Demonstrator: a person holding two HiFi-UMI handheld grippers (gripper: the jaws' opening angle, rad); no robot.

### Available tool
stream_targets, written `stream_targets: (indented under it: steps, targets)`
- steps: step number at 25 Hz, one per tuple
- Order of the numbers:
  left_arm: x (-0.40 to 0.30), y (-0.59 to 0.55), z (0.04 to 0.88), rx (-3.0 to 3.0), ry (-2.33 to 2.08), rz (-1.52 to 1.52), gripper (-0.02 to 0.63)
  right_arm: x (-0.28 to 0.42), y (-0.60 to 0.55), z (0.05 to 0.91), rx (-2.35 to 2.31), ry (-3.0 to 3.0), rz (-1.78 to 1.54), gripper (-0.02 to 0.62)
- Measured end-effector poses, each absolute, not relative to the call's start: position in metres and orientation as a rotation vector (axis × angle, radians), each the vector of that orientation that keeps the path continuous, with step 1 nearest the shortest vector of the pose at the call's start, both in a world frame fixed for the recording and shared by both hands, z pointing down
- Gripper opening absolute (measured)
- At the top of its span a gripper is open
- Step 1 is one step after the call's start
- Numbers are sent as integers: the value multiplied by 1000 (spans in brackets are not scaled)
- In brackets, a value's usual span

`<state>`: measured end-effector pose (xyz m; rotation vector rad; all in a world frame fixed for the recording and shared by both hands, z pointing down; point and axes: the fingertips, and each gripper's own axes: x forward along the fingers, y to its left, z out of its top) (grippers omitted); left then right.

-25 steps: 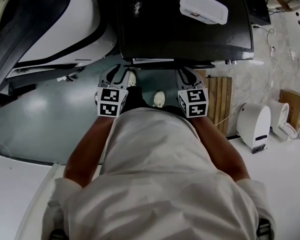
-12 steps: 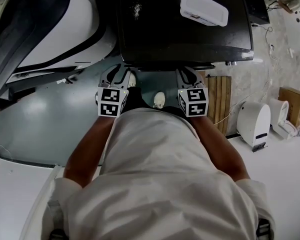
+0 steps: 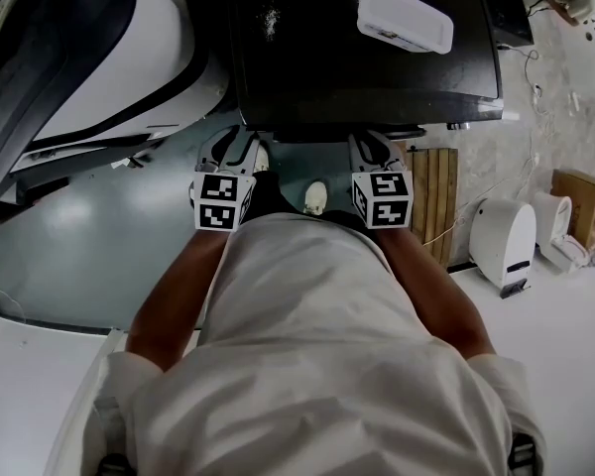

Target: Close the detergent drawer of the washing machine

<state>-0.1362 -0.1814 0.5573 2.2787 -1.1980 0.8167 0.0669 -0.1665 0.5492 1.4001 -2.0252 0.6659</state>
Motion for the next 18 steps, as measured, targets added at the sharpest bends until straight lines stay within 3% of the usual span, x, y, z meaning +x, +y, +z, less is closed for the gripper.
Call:
stream_targets:
  steps: [14,18]
  targets:
    - [-135,-187,559,2273,-1187,804,143,66,-171,549,1452,-1967,724,58]
    - [-138,-189,560,2256,-1192,794,172,66,-172,550,1471,-1958,759,58]
